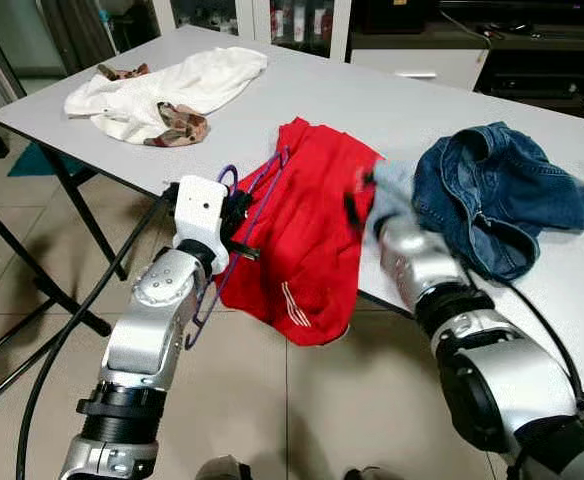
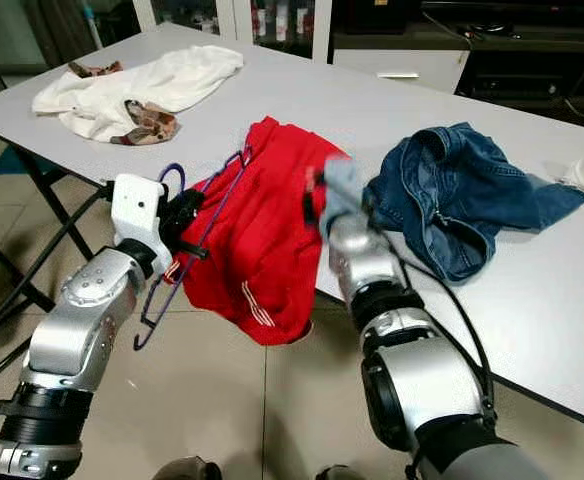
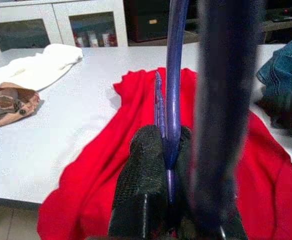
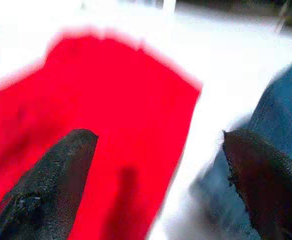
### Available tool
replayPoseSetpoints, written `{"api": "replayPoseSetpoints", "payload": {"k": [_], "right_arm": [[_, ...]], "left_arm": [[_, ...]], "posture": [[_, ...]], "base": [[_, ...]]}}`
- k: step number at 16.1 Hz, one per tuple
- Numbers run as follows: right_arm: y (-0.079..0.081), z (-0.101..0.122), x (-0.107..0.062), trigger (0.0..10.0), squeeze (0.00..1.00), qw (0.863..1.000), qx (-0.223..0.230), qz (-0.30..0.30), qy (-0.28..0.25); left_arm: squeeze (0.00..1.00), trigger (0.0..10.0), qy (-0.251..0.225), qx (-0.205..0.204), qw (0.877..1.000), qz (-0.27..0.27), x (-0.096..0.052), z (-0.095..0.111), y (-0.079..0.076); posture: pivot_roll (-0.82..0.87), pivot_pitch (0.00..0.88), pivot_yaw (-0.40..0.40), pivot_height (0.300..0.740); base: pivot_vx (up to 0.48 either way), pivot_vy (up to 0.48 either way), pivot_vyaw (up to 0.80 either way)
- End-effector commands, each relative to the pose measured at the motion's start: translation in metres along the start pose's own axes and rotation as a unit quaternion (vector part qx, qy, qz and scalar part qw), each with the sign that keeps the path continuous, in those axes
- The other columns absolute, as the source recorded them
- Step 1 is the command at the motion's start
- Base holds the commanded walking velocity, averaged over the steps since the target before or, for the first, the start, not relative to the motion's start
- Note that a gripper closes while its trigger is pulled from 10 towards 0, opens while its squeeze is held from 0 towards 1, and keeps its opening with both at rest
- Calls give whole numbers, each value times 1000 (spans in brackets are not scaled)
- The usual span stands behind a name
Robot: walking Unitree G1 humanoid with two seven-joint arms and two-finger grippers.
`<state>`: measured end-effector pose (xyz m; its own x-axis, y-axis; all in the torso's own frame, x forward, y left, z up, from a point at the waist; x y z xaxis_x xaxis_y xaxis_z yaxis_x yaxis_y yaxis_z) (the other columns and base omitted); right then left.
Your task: Hang hanger
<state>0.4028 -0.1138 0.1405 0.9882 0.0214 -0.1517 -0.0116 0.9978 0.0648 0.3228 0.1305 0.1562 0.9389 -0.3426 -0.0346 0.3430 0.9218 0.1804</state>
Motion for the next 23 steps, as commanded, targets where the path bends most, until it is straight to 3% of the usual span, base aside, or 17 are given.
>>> {"api": "replayPoseSetpoints", "payload": {"k": [1, 2, 4, 6, 7, 11, 13, 16, 20, 21, 23], "right_arm": [[-4, 12, 1, 10000, 0, 999, 12, -2, -35], [-4, 16, -1, 10000, 0, 998, 30, 14, -56], [14, 20, -7, 10000, 0, 986, 97, 122, -67], [25, 11, -11, 10000, 0, 972, 119, 203, -17], [23, 11, -12, 10000, 0, 968, 121, 219, -13], [-1, 27, -25, 10000, 0, 961, 108, 244, -76], [-9, 21, -44, 10000, 0, 956, 49, 275, -93], [-24, 12, -66, 10000, 0, 957, -10, 256, -132], [-18, 1, -111, 10000, 0, 938, 17, 320, -134], [-18, -1, -115, 10000, 0, 937, 17, 325, -129], [-29, -9, -124, 10000, 0, 949, 4, 285, -135]], "left_arm": [[0, 10000, -4, 6, 1000, 1, 0, 1, 1], [0, 10000, -9, 7, 1000, 1, 1, 3, 0], [0, 10000, -15, 8, 1000, 2, 2, 5, 2], [0, 10000, -17, 9, 1000, 9, 2, 6, 5], [0, 10000, -20, 11, 1000, 15, 2, 7, 7], [0, 10000, -57, 22, 998, 27, -10, 12, 13], [0, 10000, -78, 47, 996, 8, -21, 14, 9], [0, 10000, -98, 94, 991, -9, -32, 11, 2], [0, 10000, -137, 68, 988, 4, -51, 18, 0], [0, 10000, -140, 66, 988, 9, -54, 18, -1], [0, 10000, -147, 57, 987, 43, -69, 11, -4]], "posture": [[44, 0, 32, 736], [41, 0, 33, 736], [35, 0, 36, 736], [32, 0, 38, 736], [32, 0, 38, 736], [34, 0, 41, 736], [31, 0, 44, 736], [20, 0, 48, 736], [10, 0, 56, 736], [10, 0, 56, 736], [8, 0, 58, 736]], "base": [[0, 0, 0], [0, 0, 0], [0, 0, 0], [0, 0, 0], [0, 0, 0], [0, 0, 0], [0, 0, 0], [0, 0, 0], [0, 0, 0], [0, 0, 0], [0, 0, 0]]}}
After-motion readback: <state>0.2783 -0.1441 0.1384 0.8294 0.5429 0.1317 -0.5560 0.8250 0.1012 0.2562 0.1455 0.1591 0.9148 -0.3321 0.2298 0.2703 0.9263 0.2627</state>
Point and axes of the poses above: a point about 5 cm out from each wrist's last joint towards the gripper, its own x axis pointing out of the wrist towards the gripper, its own z axis along the axis of the wrist's last joint, y = z × x, the point moved 1 cm from there along x, pointing out of the wrist towards the gripper, and after that the axes turned 6 degrees about x, right-handed, at the moved point
